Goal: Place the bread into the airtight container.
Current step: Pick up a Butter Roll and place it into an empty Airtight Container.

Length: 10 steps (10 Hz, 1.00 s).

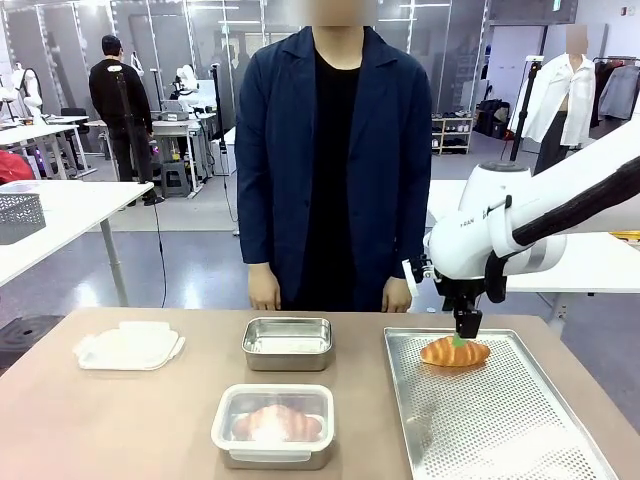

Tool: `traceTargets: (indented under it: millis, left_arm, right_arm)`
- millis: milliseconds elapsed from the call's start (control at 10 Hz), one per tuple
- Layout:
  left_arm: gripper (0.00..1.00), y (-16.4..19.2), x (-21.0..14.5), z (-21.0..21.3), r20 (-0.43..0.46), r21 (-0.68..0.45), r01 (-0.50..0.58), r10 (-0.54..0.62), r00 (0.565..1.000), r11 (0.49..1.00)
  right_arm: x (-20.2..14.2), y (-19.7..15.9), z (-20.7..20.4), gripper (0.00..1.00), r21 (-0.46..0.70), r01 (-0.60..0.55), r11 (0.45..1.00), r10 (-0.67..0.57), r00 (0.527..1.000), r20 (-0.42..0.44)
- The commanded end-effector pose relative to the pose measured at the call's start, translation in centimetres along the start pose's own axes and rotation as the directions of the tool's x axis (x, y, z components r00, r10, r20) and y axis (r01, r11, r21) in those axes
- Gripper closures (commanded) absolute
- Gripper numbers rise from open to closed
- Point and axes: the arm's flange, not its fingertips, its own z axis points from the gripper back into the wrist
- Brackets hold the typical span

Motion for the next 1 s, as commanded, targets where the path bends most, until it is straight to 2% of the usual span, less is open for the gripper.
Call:
traceTargets:
  millis: [0, 200, 900]
  left_arm:
    - [0.00, -0.1, 0.1, 0.1, 0.003, -0.006, 0.007, -0.007, 1.000, 1.000]
    - [0.00, -0.1, 0.1, 0.1, 0.003, -0.006, 0.007, -0.007, 1.000, 1.000]
    - [0.00, -0.1, 0.1, 0.1, 0.003, -0.006, 0.007, -0.007, 1.000, 1.000]
  right_arm:
    - [-0.6, -1.4, -1.7, 0.00, 0.013, -0.009, 1.000, 0.008, 1.000, 0.011]
    - [-0.8, -2.0, -3.6, 0.00, 0.037, -0.007, 0.999, 0.008, 1.000, -0.025]
    - [-1.8, -4.5, -7.9, 0.00, 0.121, 0.041, 0.992, -0.038, 0.999, -0.026]
